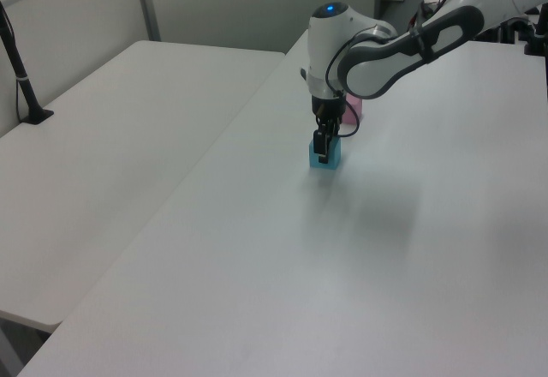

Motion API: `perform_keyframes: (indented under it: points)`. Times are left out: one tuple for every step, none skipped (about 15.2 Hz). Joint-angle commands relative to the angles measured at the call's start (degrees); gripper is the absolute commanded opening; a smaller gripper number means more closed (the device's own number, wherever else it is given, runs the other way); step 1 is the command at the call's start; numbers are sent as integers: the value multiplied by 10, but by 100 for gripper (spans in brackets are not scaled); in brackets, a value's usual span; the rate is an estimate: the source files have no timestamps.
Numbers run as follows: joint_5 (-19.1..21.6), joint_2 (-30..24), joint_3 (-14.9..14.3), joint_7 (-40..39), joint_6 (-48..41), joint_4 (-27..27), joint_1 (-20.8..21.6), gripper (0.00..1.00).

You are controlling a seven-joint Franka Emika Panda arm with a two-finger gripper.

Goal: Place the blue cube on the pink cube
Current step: 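Carry the light-blue cube over the pink cube and lower it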

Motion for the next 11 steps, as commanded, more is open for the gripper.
perform_keyframes:
  points:
    - [-11,-2,-7,28,13,12,4,29]
    - [-9,-18,-9,25,9,14,-3,29]
    - [-9,-34,-8,18,-6,14,-17,29]
    - [-8,-46,-8,-2,-30,15,-30,29]
    - [-7,-53,-9,-31,-45,15,-40,29]
    - [-6,-60,-9,-55,-49,15,-53,29]
    - [-6,-61,-10,-69,-49,15,-68,29]
    - [-7,-60,-9,-77,-49,16,-86,29]
    - [-8,-60,-9,-88,-49,17,-105,30]
    - [-8,-57,-9,-107,-49,28,-124,30]
    - [-6,-54,-9,-128,-49,35,-136,30]
